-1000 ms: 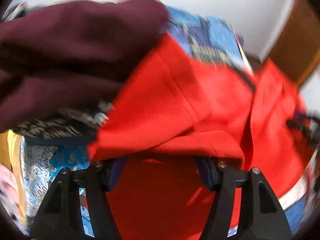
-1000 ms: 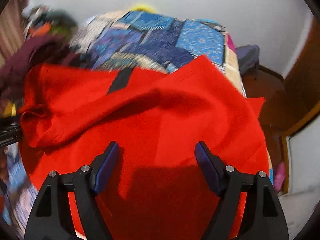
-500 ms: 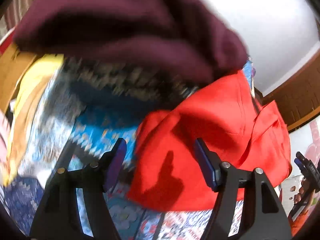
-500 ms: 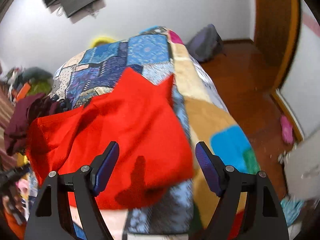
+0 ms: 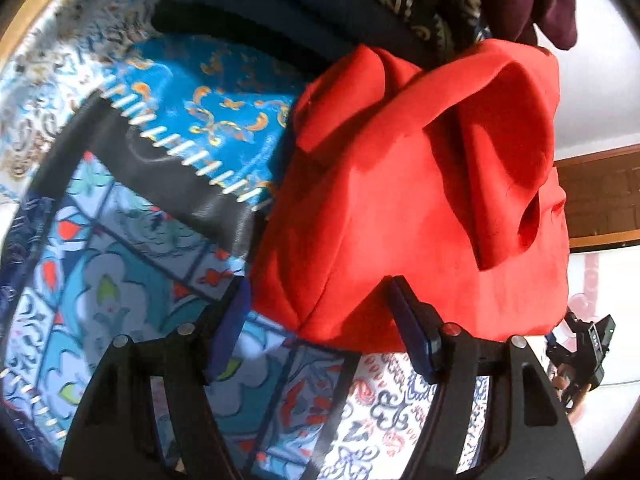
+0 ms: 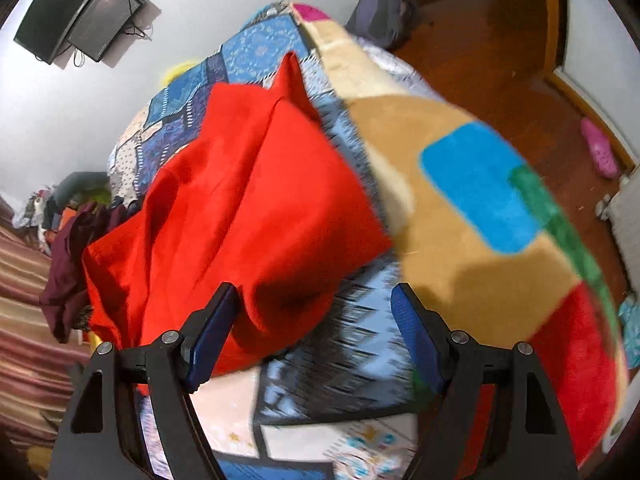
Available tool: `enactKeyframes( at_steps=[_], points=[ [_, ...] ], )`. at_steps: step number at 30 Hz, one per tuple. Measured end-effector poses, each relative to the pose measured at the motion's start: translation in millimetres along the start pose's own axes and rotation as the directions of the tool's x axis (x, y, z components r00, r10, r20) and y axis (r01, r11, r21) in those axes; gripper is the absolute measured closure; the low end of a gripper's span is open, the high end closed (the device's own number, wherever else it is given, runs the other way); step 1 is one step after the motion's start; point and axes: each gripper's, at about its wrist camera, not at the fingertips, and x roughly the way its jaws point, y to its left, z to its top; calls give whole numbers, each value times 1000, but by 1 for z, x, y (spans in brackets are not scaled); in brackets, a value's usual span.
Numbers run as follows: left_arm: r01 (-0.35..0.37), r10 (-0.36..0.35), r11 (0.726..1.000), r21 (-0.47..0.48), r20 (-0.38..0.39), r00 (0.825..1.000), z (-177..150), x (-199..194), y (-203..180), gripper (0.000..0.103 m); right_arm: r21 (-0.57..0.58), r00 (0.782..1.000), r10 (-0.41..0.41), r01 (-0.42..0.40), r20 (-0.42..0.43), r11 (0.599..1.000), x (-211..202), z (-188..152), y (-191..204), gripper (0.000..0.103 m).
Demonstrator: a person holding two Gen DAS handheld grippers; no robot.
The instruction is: Fold large clothes
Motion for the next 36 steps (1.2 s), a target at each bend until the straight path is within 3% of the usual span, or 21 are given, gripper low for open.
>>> enactKeyframes(
  at_steps=[5, 9, 11, 13, 14, 15, 16, 21, 29, 34, 36],
  points=[
    [87, -87, 996, -12, -2, 996, 17, 13, -6, 34, 65, 998, 61, -59, -33, 996, 28, 9, 5, 27],
    [154, -154, 987, -34, -1, 988, 24, 26, -8, 34, 91, 999, 46, -47, 10, 995, 37, 14, 8, 26],
    [163, -163, 986, -20, -2, 987, 23, 24, -13, 45, 78, 998, 38, -41, 41, 996, 34, 14, 10, 35],
    [161, -161, 987, 18, 3, 987, 20, 13, -22, 58, 59, 998, 18, -22, 67, 998, 30, 13, 12, 68],
    [160, -160, 987, 28, 2, 987, 23, 11, -29, 62, 47, 997, 31, -34, 73, 998, 27, 12, 13, 75],
    [169, -170, 984, 46, 4, 985, 23, 9, -36, 76, 42, 996, 50, -54, 76, 998, 23, 12, 13, 86],
    [195, -195, 979, 57, -4, 981, 24, 11, -45, 82, 37, 995, 60, -63, 82, 997, 20, 13, 15, 91],
    [162, -170, 973, 165, 34, 985, 11, -10, -77, 86, -49, 985, 109, -104, 137, 993, -16, 7, 34, 93],
    [199, -225, 947, 251, 81, 971, -19, -67, -86, 87, -191, 977, 126, -93, 172, 977, -66, -33, 46, 93],
    [139, -155, 949, 282, 34, 987, -43, -68, -69, 86, -158, 979, 105, -78, 173, 984, -74, -58, 25, 93],
    [75, -86, 954, 291, 25, 996, -52, -59, -60, 84, -136, 984, 79, -57, 160, 989, -69, -67, 13, 93]
  ],
)
